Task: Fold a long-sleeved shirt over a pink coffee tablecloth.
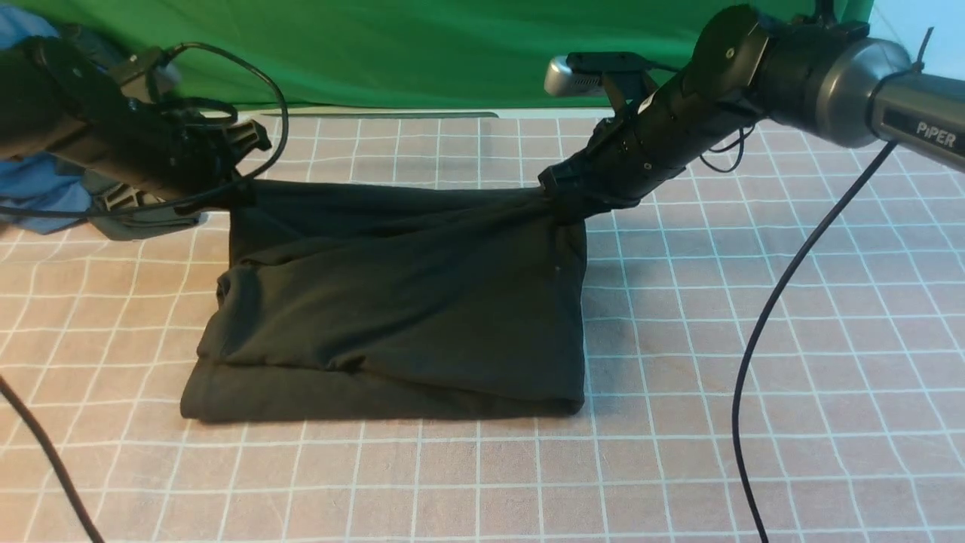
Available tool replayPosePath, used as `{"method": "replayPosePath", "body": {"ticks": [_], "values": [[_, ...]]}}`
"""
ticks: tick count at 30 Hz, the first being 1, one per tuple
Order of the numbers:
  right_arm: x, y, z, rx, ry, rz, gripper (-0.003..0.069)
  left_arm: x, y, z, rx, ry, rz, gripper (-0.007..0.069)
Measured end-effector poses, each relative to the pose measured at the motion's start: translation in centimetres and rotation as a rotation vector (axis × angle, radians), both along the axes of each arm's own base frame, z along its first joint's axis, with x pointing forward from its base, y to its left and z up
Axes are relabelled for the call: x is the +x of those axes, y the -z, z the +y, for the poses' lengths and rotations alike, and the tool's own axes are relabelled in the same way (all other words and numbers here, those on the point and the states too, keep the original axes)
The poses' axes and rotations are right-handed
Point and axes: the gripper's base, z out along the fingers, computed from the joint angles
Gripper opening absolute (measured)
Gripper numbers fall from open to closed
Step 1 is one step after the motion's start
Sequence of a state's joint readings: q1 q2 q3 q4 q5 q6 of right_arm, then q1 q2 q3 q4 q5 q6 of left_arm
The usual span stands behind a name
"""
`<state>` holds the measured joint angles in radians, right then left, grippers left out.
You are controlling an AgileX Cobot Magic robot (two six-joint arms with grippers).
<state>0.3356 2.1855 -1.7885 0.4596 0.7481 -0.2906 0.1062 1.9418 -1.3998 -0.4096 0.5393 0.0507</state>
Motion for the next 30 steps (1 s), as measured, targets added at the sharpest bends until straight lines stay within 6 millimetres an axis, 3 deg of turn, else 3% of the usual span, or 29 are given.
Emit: {"method": "replayPosePath", "body": {"ticks": [4,8,12,14,16,20,23,25,26,27,28,29,30], "values": [[0.4,0.3,0.0,-0.002,0.014,-0.026,0.0124,0.1,0.0,0.0,0.005,0.007,-0.009,0.0068],[0.7,0.3,-0.1,-0.005,0.026,-0.058,0.0212,0.2,0.0,0.0,0.017,0.014,-0.022,0.0112],[0.9,0.2,-0.2,-0.018,0.031,-0.091,0.0378,0.6,-0.5,0.4,0.030,-0.002,-0.068,0.0281],[0.9,0.1,-0.2,-0.020,0.027,-0.091,0.0398,0.7,-1.1,0.4,0.029,-0.004,-0.087,0.0383],[1.0,-0.2,-0.2,-0.031,0.013,-0.088,0.0380,0.7,-1.8,0.3,0.027,0.003,-0.093,0.0448],[0.4,-3.3,-0.6,-0.106,-0.058,-0.094,0.0210,-0.6,-5.1,0.2,0.054,0.035,-0.087,0.0517],[-0.9,-7.5,-1.3,-0.147,-0.086,-0.129,0.0071,-2.4,-8.8,0.1,0.084,0.049,-0.111,0.0447],[-1.8,-10.2,-1.7,-0.145,-0.081,-0.172,0.0048,-3.4,-10.4,0.0,0.090,0.055,-0.126,0.0376],[-3.2,-13.5,-2.2,-0.133,-0.075,-0.229,0.0040,-5.2,-13.0,-0.3,0.094,0.067,-0.156,0.0236],[-4.4,-15.6,-2.6,-0.121,-0.071,-0.266,0.0039,-6.4,-14.5,-0.4,0.097,0.075,-0.177,0.0155],[-5.3,-17.4,-3.0,-0.112,-0.067,-0.301,0.0038,-7.1,-15.4,-0.6,0.097,0.083,-0.194,0.0106],[-5.6,-17.8,-3.1,-0.111,-0.066,-0.308,0.0038,-7.6,-16.0,-0.7,0.097,0.086,-0.204,0.0095],[-7.7,-21.1,-3.8,-0.092,-0.059,-0.382,0.0039,-9.9,-18.4,-1.2,0.090,0.104,-0.262,0.0040]]}}
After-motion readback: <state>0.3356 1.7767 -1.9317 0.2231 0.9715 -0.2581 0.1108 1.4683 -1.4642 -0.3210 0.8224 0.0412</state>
